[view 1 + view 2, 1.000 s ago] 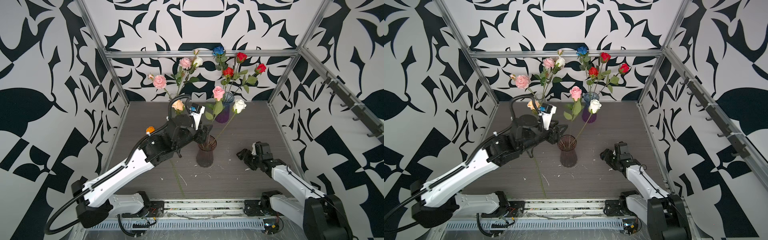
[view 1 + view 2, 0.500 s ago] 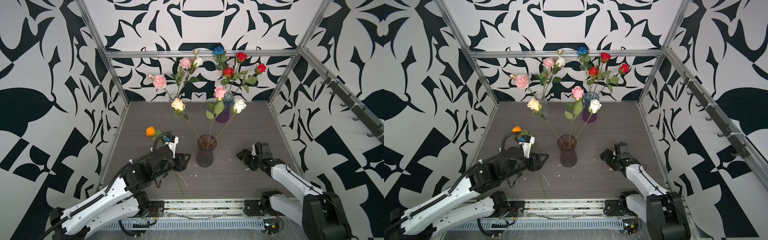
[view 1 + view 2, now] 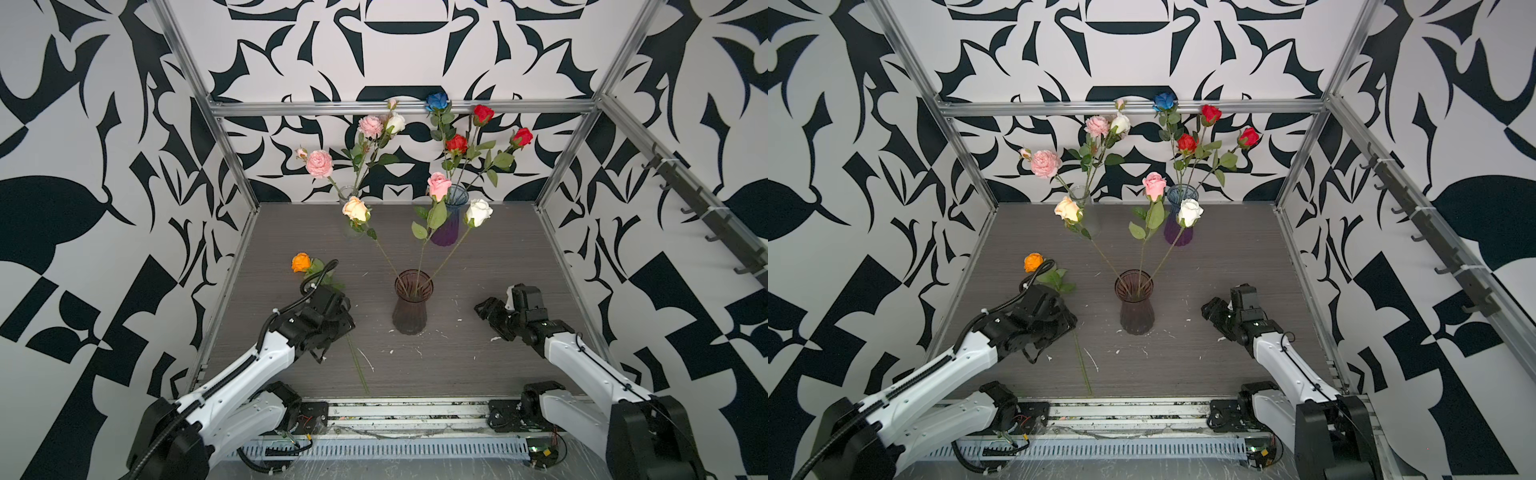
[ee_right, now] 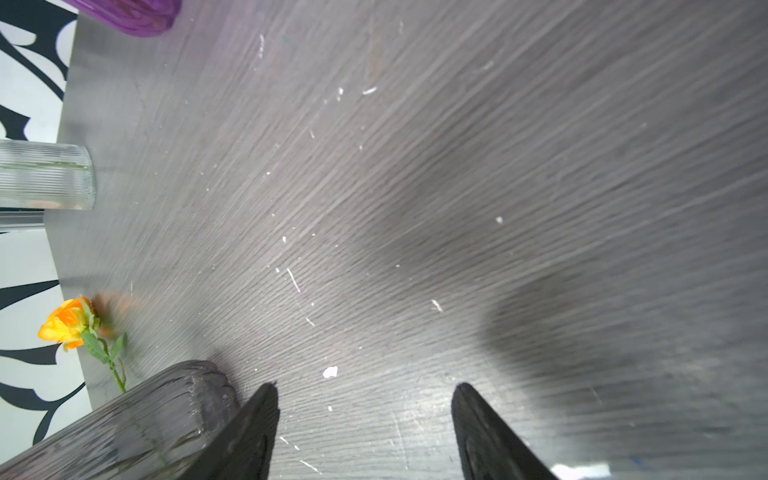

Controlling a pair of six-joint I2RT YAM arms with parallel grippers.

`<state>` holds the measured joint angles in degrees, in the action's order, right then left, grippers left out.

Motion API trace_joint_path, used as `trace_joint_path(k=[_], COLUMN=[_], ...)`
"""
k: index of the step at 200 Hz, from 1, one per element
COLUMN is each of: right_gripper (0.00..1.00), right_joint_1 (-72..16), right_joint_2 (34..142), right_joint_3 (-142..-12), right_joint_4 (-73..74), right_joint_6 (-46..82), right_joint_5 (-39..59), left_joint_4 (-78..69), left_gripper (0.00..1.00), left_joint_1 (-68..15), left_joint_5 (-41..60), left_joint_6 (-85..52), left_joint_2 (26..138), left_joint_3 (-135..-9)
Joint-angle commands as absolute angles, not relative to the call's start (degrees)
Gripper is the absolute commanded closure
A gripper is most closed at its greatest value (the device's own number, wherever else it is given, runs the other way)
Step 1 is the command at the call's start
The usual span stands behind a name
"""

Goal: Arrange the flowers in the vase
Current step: 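Draw the left gripper back down to the orange rose stem, then close the left gripper on the orange rose stem and lift it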

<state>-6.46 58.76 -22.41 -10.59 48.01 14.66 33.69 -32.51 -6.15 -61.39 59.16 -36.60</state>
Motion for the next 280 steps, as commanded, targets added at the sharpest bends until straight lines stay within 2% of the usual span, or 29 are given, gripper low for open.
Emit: trace_joint_path(k=[1, 18, 54, 84, 138, 158, 173, 197, 229, 259, 280], right_gripper=[0.3, 0.3, 0.3, 0.3, 0.3, 0.3, 0.3, 0.31, 0.31, 0.31, 0.31], right_joint_1=[-6.33, -6.32, -6.33, -6.33, -6.33, -6.33, -5.94, -5.89, -5.89, -5.89, -5.89], right_joint_2=[60.8, 63.53, 68.44, 70.45, 63.69, 64.27, 67.01, 71.42, 74.28, 74.6, 74.74], right_joint_3=[-23.06, -24.21, -27.03, -28.53, -24.26, -21.38, -20.5, -25.41, -26.19, -25.93, -26.0], right_joint_4=[-9.23, -9.39, -10.29, -11.87, -9.57, -7.17, -3.7, -7.69, -6.66, -6.13, -5.98], right_joint_6=[48.25, 47.87, 46.89, 46.93, 46.97, 46.94, 47.75, 43.44, 42.98, 43.33, 43.42], right_joint_5=[15.41, 16.36, 17.45, 17.76, 18.32, 16.83, 17.86, 17.79, 18.94, 18.98, 18.9], left_joint_4=[38.46, 37.64, 34.63, 32.2, 29.75, 29.58, 29.68, 30.77, 34.81, 38.97, 35.25], left_gripper=[0.42, 0.48, 0.49, 0.56, 0.59, 0.69, 0.81, 1.0, 1.0, 1.0, 1.0], left_joint_1=[-29.4, -28.49, -26.72, -23.7, -22.35, -21.13, -20.08, -18.24, -15.15, -15.03, -15.03], left_joint_5=[-5.46, -6.62, -8.19, -6.32, -6.23, -5.69, -5.76, -5.89, -9.22, -17.82, -20.34], left_joint_6=[-59.61, -55.98, -49.79, -47.82, -46.19, -44.89, -43.89, -43.41, -44.03, -44.75, -44.03], left_joint_2=[64.36, 69.67, 80.94, 88.22, 92.31, 92.55, 92.08, 91.14, 84.61, 72.63, 63.83], left_joint_3=[-40.83, -43.4, -47.39, -48.5, -48.1, -48.32, -48.78, -49.98, -53.53, -60.09, -62.68])
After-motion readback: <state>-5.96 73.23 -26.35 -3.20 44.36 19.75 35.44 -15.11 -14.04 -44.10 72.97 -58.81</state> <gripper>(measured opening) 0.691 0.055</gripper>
